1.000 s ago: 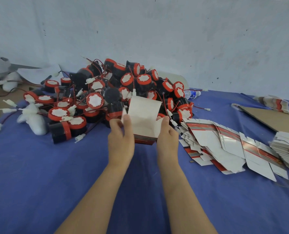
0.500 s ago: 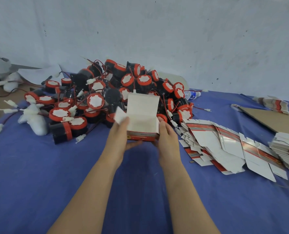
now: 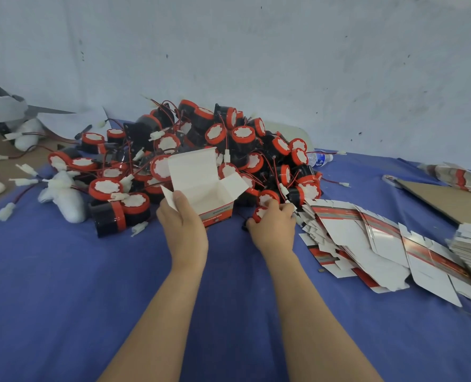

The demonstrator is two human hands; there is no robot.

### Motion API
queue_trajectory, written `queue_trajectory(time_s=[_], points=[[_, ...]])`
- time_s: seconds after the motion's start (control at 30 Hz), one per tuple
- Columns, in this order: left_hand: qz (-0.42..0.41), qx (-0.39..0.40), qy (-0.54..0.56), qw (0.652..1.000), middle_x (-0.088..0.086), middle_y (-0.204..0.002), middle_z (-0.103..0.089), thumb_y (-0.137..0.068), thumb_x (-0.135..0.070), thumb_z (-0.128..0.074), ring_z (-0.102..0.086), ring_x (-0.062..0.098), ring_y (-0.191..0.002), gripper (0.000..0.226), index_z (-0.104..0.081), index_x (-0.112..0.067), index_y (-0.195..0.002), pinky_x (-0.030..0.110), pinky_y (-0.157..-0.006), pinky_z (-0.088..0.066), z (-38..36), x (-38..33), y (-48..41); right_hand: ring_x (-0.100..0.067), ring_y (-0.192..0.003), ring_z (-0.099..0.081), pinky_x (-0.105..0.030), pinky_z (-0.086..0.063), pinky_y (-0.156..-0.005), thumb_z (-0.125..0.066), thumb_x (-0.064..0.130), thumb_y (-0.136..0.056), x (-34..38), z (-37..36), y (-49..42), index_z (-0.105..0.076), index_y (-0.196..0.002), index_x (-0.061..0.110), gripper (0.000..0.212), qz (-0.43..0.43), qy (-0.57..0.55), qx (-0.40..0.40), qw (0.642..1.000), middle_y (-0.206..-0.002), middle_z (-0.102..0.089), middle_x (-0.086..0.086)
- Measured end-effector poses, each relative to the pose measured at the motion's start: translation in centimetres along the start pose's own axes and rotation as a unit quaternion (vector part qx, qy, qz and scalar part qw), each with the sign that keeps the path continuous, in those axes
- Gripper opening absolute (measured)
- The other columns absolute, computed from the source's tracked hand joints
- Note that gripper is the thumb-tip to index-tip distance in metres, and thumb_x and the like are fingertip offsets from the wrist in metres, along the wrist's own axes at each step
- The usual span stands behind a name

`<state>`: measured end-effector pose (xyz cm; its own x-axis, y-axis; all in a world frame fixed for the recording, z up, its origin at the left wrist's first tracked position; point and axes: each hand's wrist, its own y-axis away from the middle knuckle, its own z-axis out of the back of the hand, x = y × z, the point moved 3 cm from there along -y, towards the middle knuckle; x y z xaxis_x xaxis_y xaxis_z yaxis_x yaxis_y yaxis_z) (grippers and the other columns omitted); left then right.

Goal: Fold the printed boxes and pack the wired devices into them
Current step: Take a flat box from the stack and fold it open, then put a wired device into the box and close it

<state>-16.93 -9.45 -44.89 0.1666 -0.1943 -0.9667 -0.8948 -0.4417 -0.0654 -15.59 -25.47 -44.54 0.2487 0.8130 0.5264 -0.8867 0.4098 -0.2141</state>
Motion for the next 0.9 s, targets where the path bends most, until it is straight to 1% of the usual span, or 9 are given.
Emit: queue_trajectory(time_s=[0.17, 0.3, 0.43, 0.5, 0.57, 0.63, 0.73, 0.8, 0.9], points=[[-0.016, -0.001, -0.021, 1.0, 0.006, -0.135, -0.043, -0.103, -0.042, -0.028, -0.049, 0.012, -0.106, 0.036, -0.037, -0.019, -0.129, 0.011, -0.063, -0.037, -0.2, -0.1, 0.3, -0.025, -0.11, -0.044, -0.031, -0.041, -0.082, -0.068, 0.046, -0.08, -1.0, 2.0, 1.1, -0.054, -0.123, 0.019, 0.053, 0.015, 0.039, 0.16, 0.986, -0.134, -0.038, -0.011], [-0.033, 0.013, -0.043, 0.998, 0.003, -0.13, -0.041, -0.104, -0.038, -0.028, -0.049, 0.014, -0.109, 0.033, -0.039, -0.017, -0.127, 0.016, -0.071, -0.04, -0.4, -0.2, 0.5, -0.02, -0.08, -0.059, -0.036, -0.051, -0.074, -0.061, 0.052, -0.083, -2.2, 5.6, 2.3, -0.06, -0.094, 0.026, 0.029, -0.039, -0.212, 0.026, 0.976, -0.094, -0.067, -0.004], [-0.061, 0.073, -0.114, 0.989, -0.001, -0.125, -0.036, -0.103, -0.031, -0.033, -0.042, 0.008, -0.103, 0.034, -0.04, -0.012, -0.131, 0.01, -0.07, -0.034, -1.3, 0.5, 1.1, -0.004, -0.046, -0.055, -0.019, -0.044, -0.045, -0.046, 0.045, -0.098, -3.3, 8.7, 2.4, -0.061, -0.107, 0.016, 0.034, -0.117, -0.556, -0.117, 0.815, -0.084, -0.063, -0.006], [-0.071, 0.108, -0.142, 0.981, -0.001, -0.123, -0.035, -0.103, -0.03, -0.034, -0.04, 0.006, -0.101, 0.032, -0.04, -0.011, -0.128, 0.006, -0.067, -0.036, -1.7, 1.0, 1.5, 0.006, -0.059, -0.063, -0.008, -0.047, -0.054, -0.049, 0.025, -0.101, -2.9, 9.3, 2.5, -0.051, -0.126, 0.006, 0.032, -0.072, -0.614, -0.13, 0.775, -0.091, -0.059, -0.001], [-0.068, 0.141, -0.159, 0.975, -0.002, -0.123, -0.034, -0.103, -0.033, -0.034, -0.04, 0.003, -0.096, 0.025, -0.039, -0.015, -0.119, 0.004, -0.066, -0.036, -2.1, 1.6, 1.7, -0.003, -0.082, -0.07, -0.013, -0.052, -0.064, -0.058, 0.015, -0.096, -1.8, 9.2, 2.8, -0.047, -0.134, 0.008, 0.04, -0.046, -0.668, -0.085, 0.738, -0.104, -0.064, -0.002], [-0.053, 0.167, -0.163, 0.971, -0.001, -0.124, -0.036, -0.102, -0.037, -0.033, -0.043, 0.003, -0.093, 0.019, -0.035, -0.022, -0.112, 0.007, -0.067, -0.035, -2.5, 2.0, 1.9, -0.013, -0.087, -0.071, -0.021, -0.056, -0.068, -0.066, 0.019, -0.09, -1.0, 8.6, 2.9, -0.054, -0.127, 0.016, 0.04, -0.024, -0.608, -0.048, 0.792, -0.107, -0.067, -0.007], [-0.048, 0.198, -0.152, 0.967, -0.001, -0.126, -0.044, -0.1, -0.045, -0.03, -0.05, 0.008, -0.105, 0.024, -0.034, -0.025, -0.112, 0.013, -0.077, -0.037, -2.8, 2.5, 2.1, -0.011, -0.077, -0.061, -0.027, -0.049, -0.069, -0.063, 0.059, -0.08, -0.2, 6.5, 3.0, -0.061, -0.112, 0.023, 0.049, 0.018, -0.262, -0.065, 0.963, -0.09, -0.064, 0.009], [-0.044, 0.228, -0.145, 0.962, -0.001, -0.127, -0.05, -0.1, -0.049, -0.025, -0.05, 0.014, -0.116, 0.033, -0.039, -0.025, -0.117, 0.024, -0.091, -0.04, -3.0, 2.6, 2.3, -0.015, -0.082, -0.058, -0.031, -0.047, -0.071, -0.051, 0.076, -0.074, 0.7, 4.8, 3.5, -0.062, -0.102, 0.021, 0.062, 0.036, -0.091, -0.078, 0.992, -0.085, -0.063, 0.009], [-0.045, 0.25, -0.176, 0.951, 0.002, -0.128, -0.056, -0.098, -0.054, -0.018, -0.048, 0.02, -0.123, 0.053, -0.048, -0.021, -0.127, 0.041, -0.107, -0.037, -3.0, 2.5, 2.4, -0.025, -0.092, -0.058, -0.039, -0.048, -0.082, -0.035, 0.079, -0.077, 1.6, 3.0, 3.6, -0.062, -0.101, 0.015, 0.074, 0.044, -0.027, -0.073, 0.996, -0.094, -0.066, -0.002]])
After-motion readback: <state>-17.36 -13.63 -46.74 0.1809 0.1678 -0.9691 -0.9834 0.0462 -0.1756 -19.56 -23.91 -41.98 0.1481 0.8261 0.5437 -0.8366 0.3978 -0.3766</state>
